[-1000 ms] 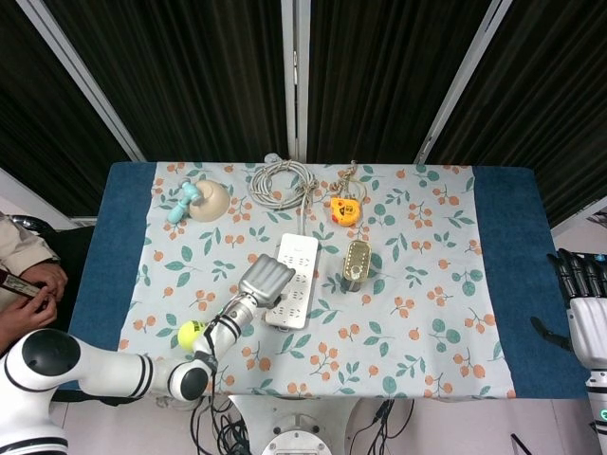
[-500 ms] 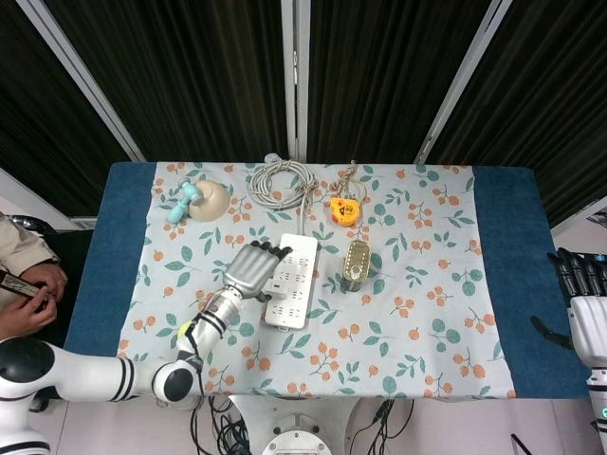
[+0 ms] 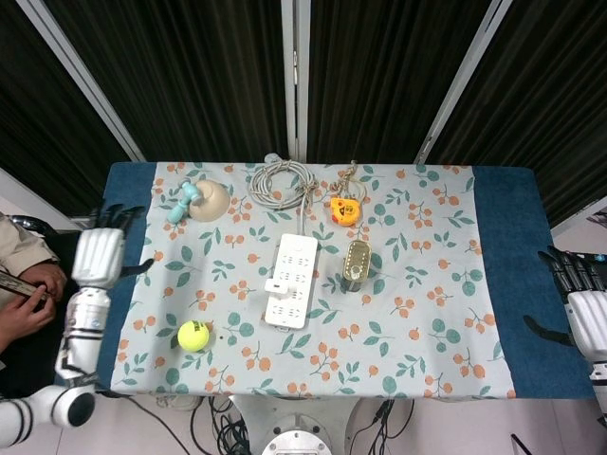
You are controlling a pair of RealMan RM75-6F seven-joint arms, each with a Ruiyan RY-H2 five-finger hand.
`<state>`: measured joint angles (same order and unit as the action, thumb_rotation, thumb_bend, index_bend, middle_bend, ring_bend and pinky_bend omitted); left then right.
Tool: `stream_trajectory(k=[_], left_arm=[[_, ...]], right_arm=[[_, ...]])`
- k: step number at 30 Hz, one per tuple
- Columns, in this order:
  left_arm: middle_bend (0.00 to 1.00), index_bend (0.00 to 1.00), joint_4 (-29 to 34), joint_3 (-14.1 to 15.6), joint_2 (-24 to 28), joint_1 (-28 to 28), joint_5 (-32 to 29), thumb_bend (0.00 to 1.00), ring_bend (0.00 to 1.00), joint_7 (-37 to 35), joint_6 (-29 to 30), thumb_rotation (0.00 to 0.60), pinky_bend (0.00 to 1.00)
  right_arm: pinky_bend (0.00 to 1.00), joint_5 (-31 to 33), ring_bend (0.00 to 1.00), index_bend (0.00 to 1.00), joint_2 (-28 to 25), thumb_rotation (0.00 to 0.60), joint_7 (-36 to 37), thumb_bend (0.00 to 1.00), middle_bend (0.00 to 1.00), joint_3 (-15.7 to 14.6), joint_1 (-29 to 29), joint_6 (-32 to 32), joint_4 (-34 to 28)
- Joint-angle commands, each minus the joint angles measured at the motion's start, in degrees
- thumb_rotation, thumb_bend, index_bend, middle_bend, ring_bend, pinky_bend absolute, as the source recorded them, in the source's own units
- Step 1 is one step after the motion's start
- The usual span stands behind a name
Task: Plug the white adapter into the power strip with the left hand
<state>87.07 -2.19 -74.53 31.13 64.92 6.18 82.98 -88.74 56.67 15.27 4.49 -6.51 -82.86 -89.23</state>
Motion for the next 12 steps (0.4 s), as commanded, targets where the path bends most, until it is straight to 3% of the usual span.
stream_trajectory(k=[1, 6, 12], left_arm=[[0.19, 0.21, 1.6, 3.3, 4.4, -5.5, 2.3, 0.12, 0.05, -2.8, 2.9, 0.6, 0.0], [0.17, 0.19, 5.6, 5.9, 7.0, -12.0, 5.4, 0.12, 0.03, -3.2, 7.9, 0.6, 0.0], [0.16, 0.18, 7.3, 7.2, 5.8, -17.9, 10.5, 0.12, 0.03, -1.4, 14.3, 0.6, 0.0]], right_arm=[[0.0, -1.3, 0.0, 0.0, 1.0, 0.6, 1.0, 0.12, 0.0, -0.7, 0.5, -1.4, 1.5], [0.0, -2.6, 0.0, 0.0, 2.8, 0.6, 1.0, 0.12, 0.0, -1.6, 1.7, -3.8, 3.3], [0.0, -3.9, 0.0, 0.0, 3.8, 0.6, -1.0, 0.12, 0.0, -2.1, 3.0, -6.6, 2.0]])
